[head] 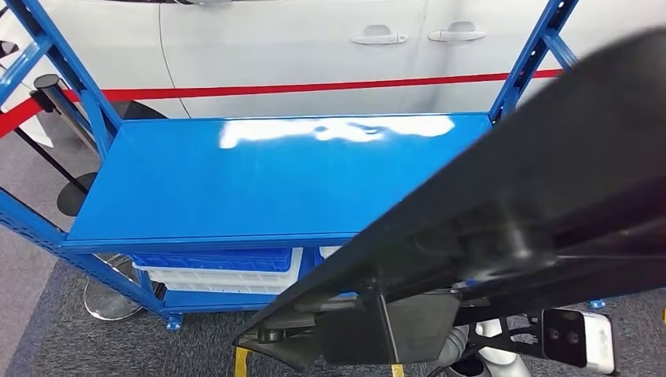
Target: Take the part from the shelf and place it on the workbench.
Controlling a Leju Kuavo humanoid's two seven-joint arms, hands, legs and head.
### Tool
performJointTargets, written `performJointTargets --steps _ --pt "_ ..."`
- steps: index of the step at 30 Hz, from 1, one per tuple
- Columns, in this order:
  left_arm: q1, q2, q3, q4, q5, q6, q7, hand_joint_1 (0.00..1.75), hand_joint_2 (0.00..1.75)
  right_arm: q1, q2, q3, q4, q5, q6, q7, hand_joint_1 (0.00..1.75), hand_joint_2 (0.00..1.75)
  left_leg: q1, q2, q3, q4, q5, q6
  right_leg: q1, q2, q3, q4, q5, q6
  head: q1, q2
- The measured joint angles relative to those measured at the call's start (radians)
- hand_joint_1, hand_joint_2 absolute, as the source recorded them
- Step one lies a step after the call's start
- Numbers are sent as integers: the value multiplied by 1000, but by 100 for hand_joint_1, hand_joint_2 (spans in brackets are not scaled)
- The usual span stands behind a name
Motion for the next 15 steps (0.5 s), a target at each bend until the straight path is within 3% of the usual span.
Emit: performJointTargets --steps 1,2,4,6,9,10,11,13,14,15 --pt "0 1 0 0 0 0 3 0 175 5 0 0 0 3 0 2 175 175 1 0 -11 3 6 -3 -4 0 15 -3 14 3 0 0" --pt "0 1 0 0 0 0 6 0 175 10 -1 0 0 7 2 2 175 175 1 0 -21 7 11 -6 -8 0 52 -46 41 5 0 0" --pt "0 1 0 0 -1 1 11 0 175 14 -1 0 0 17 7 -4 175 175 2 -1 -38 17 20 -15 -11 1 149 -189 78 4 0 0" --pt "1 1 0 0 -3 4 13 0 175 21 -2 -1 1 39 9 -22 175 175 2 -2 -46 22 29 -28 -7 4 197 -272 86 -7 0 0" --pt "3 2 0 0 -8 5 12 0 175 37 -4 -6 3 86 5 -51 175 175 4 -4 -55 23 40 -49 -1 4 185 -282 99 -31 1 0" --pt "4 3 0 0 -9 5 11 0 175 40 -4 -9 3 99 4 -56 175 175 6 -4 -64 35 23 -53 -1 2 177 -283 108 -41 0 0" --pt "5 3 0 0 -9 4 8 0 175 43 -4 -13 3 110 3 -58 175 175 7 -4 -78 67 -10 -56 -2 1 167 -285 118 -50 -1 0" --pt "4 4 0 0 -9 1 -1 0 175 50 -3 -22 3 124 2 -58 175 175 8 -4 -117 183 -108 -58 2 -2 143 -285 138 -61 -2 0" --pt "4 5 0 0 -9 -1 -6 0 175 54 -3 -26 3 132 0 -58 175 175 8 -4 -133 248 -144 -59 6 -2 129 -285 148 -64 -2 0" --pt "3 6 0 0 -9 -2 -10 0 175 59 -3 -29 3 139 -3 -58 175 175 8 -4 -138 295 -160 -58 10 -3 115 -284 157 -66 -2 0"
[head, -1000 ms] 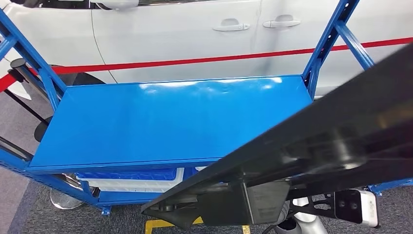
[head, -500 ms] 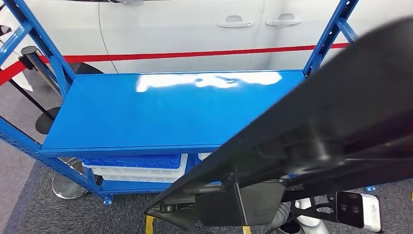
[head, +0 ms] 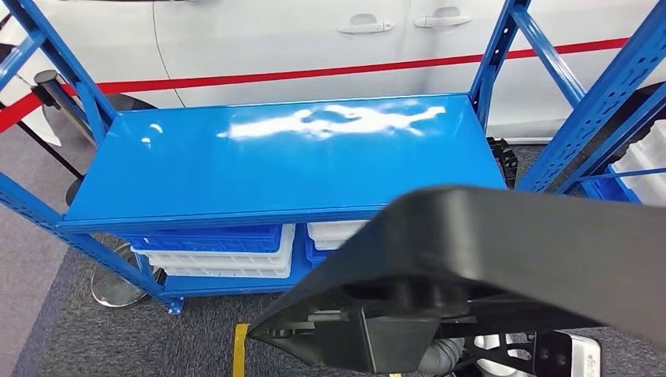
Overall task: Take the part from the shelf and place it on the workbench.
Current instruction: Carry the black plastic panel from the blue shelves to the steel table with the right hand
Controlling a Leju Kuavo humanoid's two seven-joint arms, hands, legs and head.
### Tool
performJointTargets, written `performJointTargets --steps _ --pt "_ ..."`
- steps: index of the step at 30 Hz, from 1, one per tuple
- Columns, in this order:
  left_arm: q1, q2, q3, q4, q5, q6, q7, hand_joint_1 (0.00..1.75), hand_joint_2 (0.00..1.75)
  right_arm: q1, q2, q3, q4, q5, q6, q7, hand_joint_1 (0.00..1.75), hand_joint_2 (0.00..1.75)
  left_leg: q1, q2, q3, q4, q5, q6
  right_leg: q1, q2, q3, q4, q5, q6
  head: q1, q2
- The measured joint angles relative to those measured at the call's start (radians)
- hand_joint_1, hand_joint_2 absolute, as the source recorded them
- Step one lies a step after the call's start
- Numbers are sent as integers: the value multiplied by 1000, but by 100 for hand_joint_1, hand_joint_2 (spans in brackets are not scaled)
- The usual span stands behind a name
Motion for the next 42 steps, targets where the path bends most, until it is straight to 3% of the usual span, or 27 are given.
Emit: performJointTargets --steps 2,3,5,7,9,10,11,12,14,15,16,17,19,21,22,24,26,29,30,31,32,33,35,37,40,41,42 --pt "0 4 0 0 0 -1 -5 0 175 11 0 -3 0 10 -4 0 175 175 -3 0 40 -4 32 6 7 0 -26 3 18 -1 0 0" --pt "0 6 0 0 0 -2 -7 0 175 15 0 -4 0 13 -5 0 175 175 -6 0 86 -58 60 12 9 0 -38 5 26 -1 0 0" --pt "-2 12 0 0 0 -6 -12 0 175 21 2 -5 0 15 -1 0 175 175 -15 1 190 -208 78 28 12 0 -54 11 41 4 0 0" --pt "-4 18 0 -1 -1 -14 -16 0 175 24 3 -5 0 15 7 0 175 175 -23 1 237 -292 67 38 11 -3 -60 12 57 13 0 0" --pt "-5 21 1 -1 -1 -21 -17 0 175 24 3 -5 -2 14 12 0 175 175 -22 2 232 -307 83 46 8 -4 -62 7 72 25 -1 0" --pt "-6 21 1 -1 -2 -24 -17 0 175 24 3 -6 -3 13 12 0 175 175 -20 4 226 -312 95 52 7 -2 -68 12 63 32 -1 0" --pt "-6 21 1 -1 -3 -27 -17 0 175 24 3 -7 -4 13 12 0 175 175 -17 7 217 -317 109 57 6 1 -77 32 36 38 0 0" --pt "-7 21 1 -1 -5 -30 -17 0 175 25 3 -10 -5 13 12 0 175 175 -14 9 206 -320 123 60 4 3 -91 73 -10 44 0 0" --pt "-8 20 1 -1 -11 -34 -18 0 175 30 3 -18 -6 10 10 0 175 175 -14 10 178 -319 145 63 -4 5 -123 198 -108 56 2 0" --pt "-8 20 1 -1 -15 -36 -18 0 175 33 3 -22 -6 7 9 0 175 175 -14 11 163 -317 156 61 -8 5 -131 255 -129 61 2 0" --pt "-8 20 1 -1 -18 -38 -18 0 175 35 2 -26 -6 4 8 0 175 175 -13 11 148 -314 166 58 -12 5 -127 286 -125 66 2 0" --pt "-8 20 1 -1 -21 -40 -17 0 175 37 2 -28 -6 2 6 0 175 175 -12 12 132 -309 174 55 -16 4 -106 283 -103 69 2 0" --pt "-9 20 1 -1 -27 -41 -13 0 175 39 2 -32 -12 0 -1 0 175 175 -10 12 104 -297 188 46 -23 4 -13 179 -63 73 2 0" --pt "-10 20 1 -1 -35 -31 0 0 175 43 2 -40 -24 0 -7 -1 175 175 -10 11 86 -283 199 34 -20 7 78 46 -72 64 1 0" --pt "-11 21 1 -1 -38 -22 10 0 175 47 1 -47 -32 0 -8 -1 175 175 -11 10 81 -280 205 28 -17 8 99 10 -82 56 1 0" --pt "-9 21 1 -1 -43 -6 32 0 175 63 -1 -66 -49 5 -6 -2 175 175 -8 8 76 -280 217 14 -13 8 95 -2 -77 37 2 0" --pt "-3 23 1 -1 -44 9 55 0 175 82 -3 -89 -68 14 -2 -2 175 175 -4 7 59 -253 183 4 -12 4 80 -5 -59 17 2 0" --pt "1 25 3 -1 -40 31 85 0 175 113 -5 -123 -99 30 6 -2 175 175 -1 7 6 -87 43 -2 -7 1 44 -5 -28 -1 1 0" --pt "2 26 4 -1 -37 37 92 0 175 125 -6 -132 -107 36 8 -2 175 175 -1 7 -5 -28 15 -2 -4 1 30 -5 -18 -2 1 0" --pt "2 28 7 -1 -34 41 96 0 175 138 -7 -140 -114 42 10 -2 175 175 -2 7 -2 8 10 0 -1 1 16 -4 -8 -2 0 0" --pt "3 30 9 -1 -31 45 98 0 175 150 -9 -148 -122 47 11 -2 175 175 -3 7 17 9 27 3 2 1 2 -2 1 -2 0 0" --pt "4 31 12 -1 -29 47 100 0 175 161 -12 -157 -130 49 12 -2 175 175 -5 7 54 -26 55 8 5 1 -10 0 10 -1 0 0" --pt "5 34 16 -2 -27 49 103 0 175 177 -17 -173 -145 49 16 -2 175 175 -12 6 163 -165 88 23 7 1 -28 5 24 2 0 0" --pt "3 36 20 -3 -25 50 104 0 175 184 -23 -188 -155 46 28 -2 175 175 -20 6 237 -279 78 37 7 -1 -35 7 38 12 1 0" --pt "2 33 26 -4 -24 46 106 0 175 187 -31 -206 -158 43 46 -2 175 175 -25 8 241 -318 90 49 0 -2 -40 6 55 32 0 0" --pt "2 29 27 -4 -24 44 106 0 175 187 -34 -210 -158 43 49 -2 175 175 -23 11 234 -322 102 55 -1 -1 -47 17 40 37 0 0" --pt "2 25 28 -4 -23 40 105 0 175 187 -37 -214 -158 43 51 -2 175 175 -21 13 224 -326 116 60 -2 1 -58 46 6 43 1 0"
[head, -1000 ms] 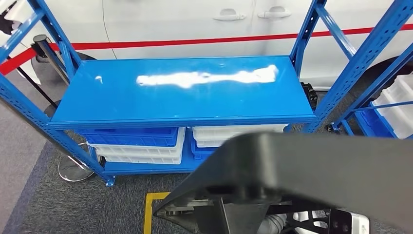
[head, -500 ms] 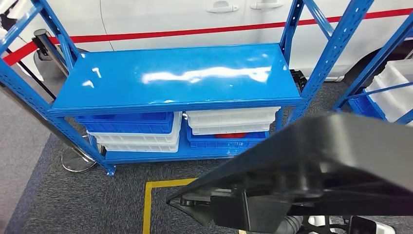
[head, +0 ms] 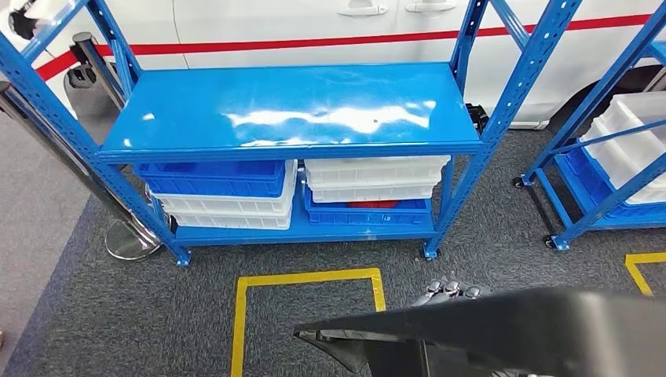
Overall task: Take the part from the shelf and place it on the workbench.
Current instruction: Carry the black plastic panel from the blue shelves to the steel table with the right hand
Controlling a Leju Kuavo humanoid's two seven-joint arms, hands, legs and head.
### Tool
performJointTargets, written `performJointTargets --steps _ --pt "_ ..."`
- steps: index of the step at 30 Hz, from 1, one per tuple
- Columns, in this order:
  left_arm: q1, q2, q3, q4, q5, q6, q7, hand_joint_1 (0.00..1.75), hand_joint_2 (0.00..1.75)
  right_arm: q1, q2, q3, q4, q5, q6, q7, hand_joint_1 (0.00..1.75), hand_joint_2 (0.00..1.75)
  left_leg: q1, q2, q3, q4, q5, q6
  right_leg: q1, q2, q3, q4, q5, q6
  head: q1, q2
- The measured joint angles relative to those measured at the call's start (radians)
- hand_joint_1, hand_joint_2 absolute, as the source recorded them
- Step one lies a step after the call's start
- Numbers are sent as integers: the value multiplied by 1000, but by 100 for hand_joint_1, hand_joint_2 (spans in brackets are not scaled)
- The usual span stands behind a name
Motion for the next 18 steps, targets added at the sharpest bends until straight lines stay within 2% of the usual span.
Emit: performJointTargets --steps 2,3,4,5,6,7,8,9,10,11,13,14,15,16,18 --pt "-1 -8 1 0 1 -8 -6 0 175 -1 -5 -7 2 -1 3 0 175 175 1 2 -27 0 23 6 -5 2 -35 113 -100 10 1 0" --pt "-1 -12 1 0 2 -12 -10 0 175 -1 -7 -10 4 -2 6 0 175 175 1 2 -43 2 34 6 -8 2 -51 179 -136 15 1 0" --pt "-1 -15 2 0 2 -16 -13 0 175 -1 -9 -11 5 -5 10 0 175 175 1 2 -58 5 45 4 -10 2 -57 226 -149 19 1 0" --pt "-1 -17 3 0 1 -19 -14 0 175 -1 -11 -13 5 -8 14 0 175 175 1 2 -75 9 55 2 -13 2 -49 245 -139 22 1 0" --pt "-1 -20 4 0 -1 -21 -14 0 175 -2 -12 -15 6 -12 18 0 175 175 2 2 -91 14 63 -1 -15 2 -22 226 -114 24 1 0" --pt "-1 -21 4 0 -4 -22 -13 0 175 -3 -12 -18 6 -15 23 0 175 175 3 2 -107 22 71 -5 -18 2 24 172 -87 26 1 0" --pt "-1 -22 5 0 -7 -21 -10 0 175 -6 -12 -21 5 -15 27 0 175 175 3 1 -121 30 76 -10 -19 2 79 97 -78 25 1 0" --pt "-1 -23 6 0 -10 -18 -6 0 175 -8 -12 -26 4 -14 28 0 175 175 4 1 -132 38 81 -15 -17 3 126 29 -78 21 0 0" --pt "-1 -22 7 -1 -12 -13 0 0 175 -10 -12 -31 2 -10 27 0 175 175 3 0 -139 44 85 -21 -15 3 156 -22 -86 15 1 0" --pt "-1 -22 8 -1 -12 -7 7 0 175 -12 -11 -36 0 -5 24 0 175 175 4 0 -143 46 89 -27 -11 4 167 -46 -95 8 1 0" --pt "0 -20 14 -1 -13 1 25 0 175 -11 -9 -46 -5 6 17 0 175 175 6 -1 -147 46 99 -40 -8 2 159 -53 -86 -11 2 0" --pt "1 -18 18 -1 -13 4 34 0 175 -10 -8 -51 -7 14 13 0 175 175 8 -2 -153 53 91 -46 -9 1 154 -55 -77 -20 2 0" --pt "3 -16 22 -1 -14 5 43 0 175 -9 -6 -55 -10 24 9 0 175 175 9 -3 -164 76 67 -51 -10 -1 148 -57 -69 -29 2 0" --pt "4 -14 25 -1 -16 6 50 0 175 -7 -5 -59 -12 34 4 0 175 175 11 -4 -182 122 29 -54 -10 -4 140 -59 -60 -37 1 0" --pt "6 -8 30 -1 -19 8 58 0 175 -1 -3 -63 -17 54 -7 0 175 175 13 -4 -226 253 -56 -60 -7 -10 122 -58 -47 -43 1 0"
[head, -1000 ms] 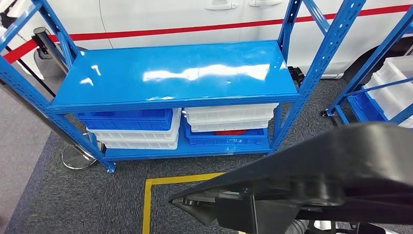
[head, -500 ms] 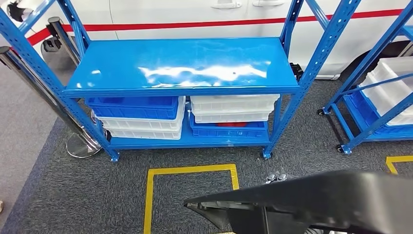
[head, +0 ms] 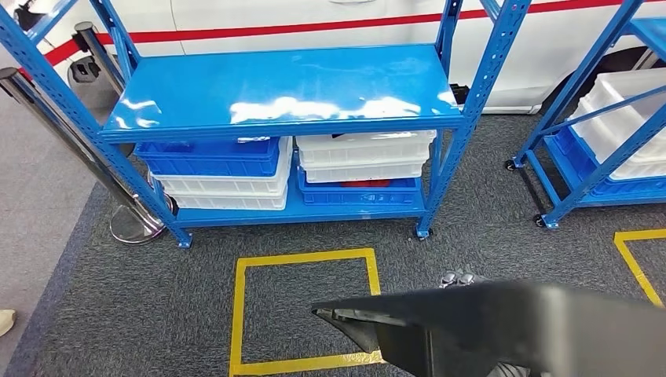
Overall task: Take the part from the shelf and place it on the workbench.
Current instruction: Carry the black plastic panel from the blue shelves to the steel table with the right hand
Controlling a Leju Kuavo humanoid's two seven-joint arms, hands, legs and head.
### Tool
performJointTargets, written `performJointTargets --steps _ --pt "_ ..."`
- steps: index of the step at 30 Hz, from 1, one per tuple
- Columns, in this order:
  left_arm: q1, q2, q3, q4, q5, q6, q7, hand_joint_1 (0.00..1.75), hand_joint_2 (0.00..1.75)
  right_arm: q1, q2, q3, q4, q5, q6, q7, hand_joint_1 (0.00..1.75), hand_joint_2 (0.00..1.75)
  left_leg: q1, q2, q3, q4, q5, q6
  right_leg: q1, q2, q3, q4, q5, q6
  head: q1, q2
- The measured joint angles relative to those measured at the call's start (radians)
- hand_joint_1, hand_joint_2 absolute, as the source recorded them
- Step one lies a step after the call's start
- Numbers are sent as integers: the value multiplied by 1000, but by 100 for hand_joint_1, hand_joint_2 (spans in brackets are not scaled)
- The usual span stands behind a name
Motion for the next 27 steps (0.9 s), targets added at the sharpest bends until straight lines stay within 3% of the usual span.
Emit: performJointTargets --steps 1,2,3,6,7,8,10,12,13,15,16,17,18,19,21,23,25,27 --pt "1 4 2 0 -1 1 2 0 175 6 0 -1 -2 12 -8 0 175 175 1 0 -14 54 -24 -2 2 -5 -8 1 6 0 0 0" --pt "2 7 4 0 -3 2 2 0 175 14 0 -1 -5 26 -19 0 175 175 1 0 -11 75 -27 -3 3 -10 -15 2 10 0 0 0" --pt "4 11 5 0 -5 3 1 0 175 22 0 0 -9 41 -32 0 175 175 1 1 13 56 -13 -3 4 -16 -21 3 13 1 0 0" --pt "7 21 9 -1 -15 3 -7 0 175 41 -2 12 -25 77 -77 0 175 175 -3 27 151 -149 52 8 7 -39 -26 7 17 7 0 0" --pt "7 24 10 -1 -18 2 -10 0 175 45 -4 19 -30 84 -91 0 175 175 -7 37 179 -196 62 15 8 -47 -26 8 18 11 1 0" --pt "6 27 11 -1 -19 1 -13 0 175 49 -7 26 -34 90 -102 0 175 175 -11 41 188 -219 63 22 9 -55 -27 8 20 15 0 0" --pt "8 32 14 -2 -22 -1 -17 0 175 58 -14 41 -40 101 -125 0 175 175 -13 29 182 -227 70 35 11 -70 -28 8 23 26 0 0" --pt "9 35 18 -2 -24 -5 -19 0 175 70 -25 57 -46 110 -148 0 175 175 -7 13 179 -238 80 47 9 -52 -38 33 1 38 1 0" --pt "8 35 19 -2 -26 -7 -21 0 175 78 -31 63 -50 113 -158 0 175 175 -4 6 179 -243 86 53 8 -33 -56 72 -26 42 1 0" --pt "7 35 19 -2 -32 -11 -23 0 175 94 -41 73 -55 116 -174 0 175 175 -4 -10 170 -242 93 59 3 -1 -114 202 -96 48 2 0" --pt "7 35 19 -2 -35 -12 -23 0 175 102 -45 77 -56 116 -178 0 175 175 -4 -20 166 -241 95 59 2 5 -141 261 -117 50 2 0" --pt "7 35 19 -2 -38 -13 -24 0 175 107 -50 83 -56 116 -181 0 175 175 -4 -31 163 -239 97 59 1 7 -155 293 -120 52 2 0" --pt "8 35 19 -2 -40 -14 -24 0 175 110 -55 88 -57 116 -183 0 175 175 -5 -43 161 -237 98 58 0 8 -151 285 -103 51 2 0" --pt "8 35 19 -2 -43 -14 -24 0 175 112 -59 94 -58 116 -184 0 175 175 -5 -55 161 -233 97 57 -1 14 -127 239 -69 50 2 0" --pt "5 32 19 -2 -49 -13 -24 0 175 111 -67 108 -61 116 -184 0 175 175 -5 -78 156 -225 96 52 -5 56 -61 101 -3 44 2 0" --pt "0 29 19 -2 -54 -9 -25 0 175 104 -71 123 -60 112 -179 1 175 175 -4 -99 143 -216 96 42 -6 88 -30 25 17 41 2 0" --pt "-1 28 20 -2 -59 -6 -27 0 175 87 -73 140 -53 106 -166 1 175 175 -1 -119 132 -215 101 28 -5 76 -31 17 16 38 2 0" --pt "1 28 20 -2 -67 -2 -27 0 175 61 -74 161 -37 94 -147 1 175 175 -1 -102 119 -199 90 17 -9 53 -30 9 21 29 0 0"
